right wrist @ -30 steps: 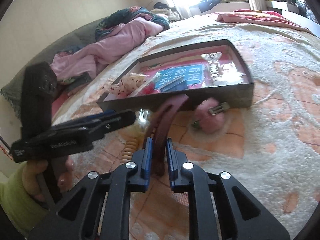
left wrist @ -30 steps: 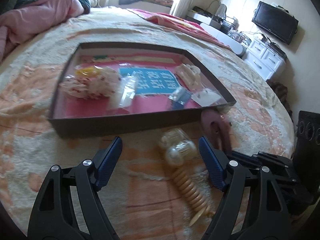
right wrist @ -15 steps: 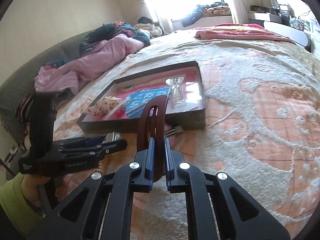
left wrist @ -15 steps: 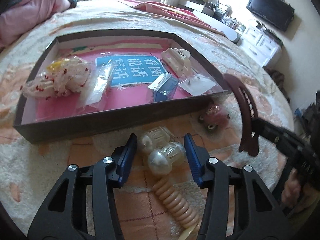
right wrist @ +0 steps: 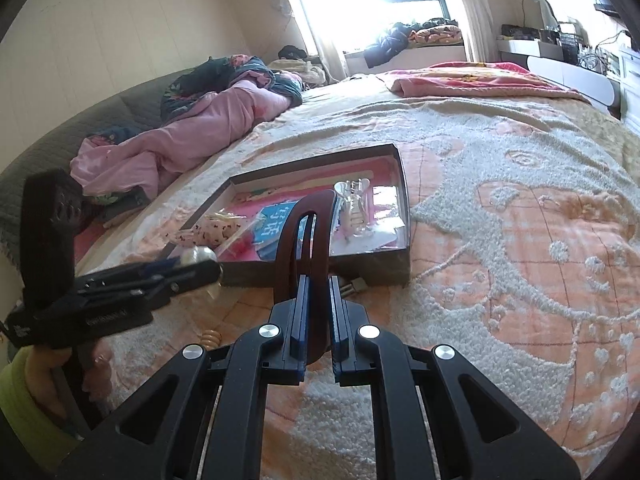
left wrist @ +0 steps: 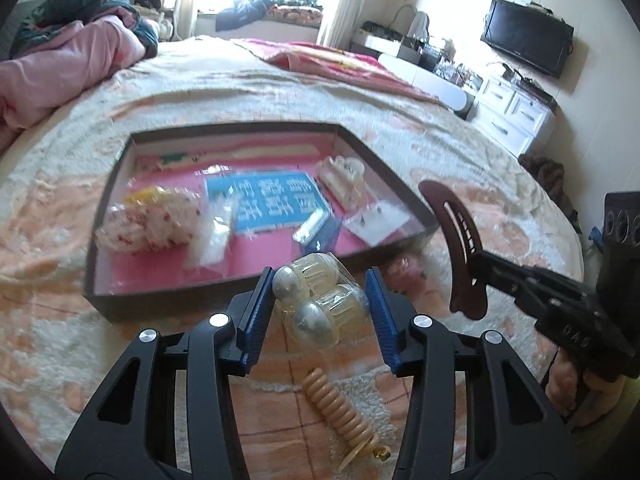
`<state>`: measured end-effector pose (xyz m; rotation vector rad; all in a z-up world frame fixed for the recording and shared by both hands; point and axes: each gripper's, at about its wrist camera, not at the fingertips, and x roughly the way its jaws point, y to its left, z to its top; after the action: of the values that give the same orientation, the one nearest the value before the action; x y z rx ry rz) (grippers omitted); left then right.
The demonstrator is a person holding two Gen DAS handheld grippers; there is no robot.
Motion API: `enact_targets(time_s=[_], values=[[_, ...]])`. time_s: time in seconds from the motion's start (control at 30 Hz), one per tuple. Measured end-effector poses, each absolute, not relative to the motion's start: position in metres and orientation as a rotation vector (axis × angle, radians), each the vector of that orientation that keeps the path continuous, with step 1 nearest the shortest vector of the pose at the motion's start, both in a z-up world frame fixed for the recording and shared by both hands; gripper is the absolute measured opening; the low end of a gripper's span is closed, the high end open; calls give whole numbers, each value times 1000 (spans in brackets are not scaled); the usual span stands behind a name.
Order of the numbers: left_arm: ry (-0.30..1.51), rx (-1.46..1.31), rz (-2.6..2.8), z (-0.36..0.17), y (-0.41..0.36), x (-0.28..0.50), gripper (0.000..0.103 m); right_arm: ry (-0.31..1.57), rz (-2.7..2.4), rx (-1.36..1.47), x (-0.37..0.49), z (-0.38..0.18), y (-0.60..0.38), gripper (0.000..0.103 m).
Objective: Organize jewelry
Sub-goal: 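Drop the pearl clip in the tray with left tool while right drops the burgundy clip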
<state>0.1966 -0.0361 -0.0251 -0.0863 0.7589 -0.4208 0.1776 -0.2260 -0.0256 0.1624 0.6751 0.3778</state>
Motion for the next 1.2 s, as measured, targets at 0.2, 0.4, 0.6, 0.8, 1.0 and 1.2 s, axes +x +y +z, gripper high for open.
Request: enact_targets(time_s=[0.2,0.4,0.6,0.8,1.0,1.2], values=[[725,-82,-396,-17,-30,193,37,660,390,141,180,-20,-218,9],[705,-86,-375,-11,-24,194,37,634,400,123,187,-9,-211,9],[696,-87,-353,-9,-21,201,37,592,394,116,199,3,-211,9],[690,-87,-339,-8,-21,212,37,559,375,112,214,11,-217,9],[702,-80,-323,-12,-26,226,38,562,352,129,231,10,-226,9],[724,-79,-309,-19,-32,243,38,572,323,143,251,4,-233,9]])
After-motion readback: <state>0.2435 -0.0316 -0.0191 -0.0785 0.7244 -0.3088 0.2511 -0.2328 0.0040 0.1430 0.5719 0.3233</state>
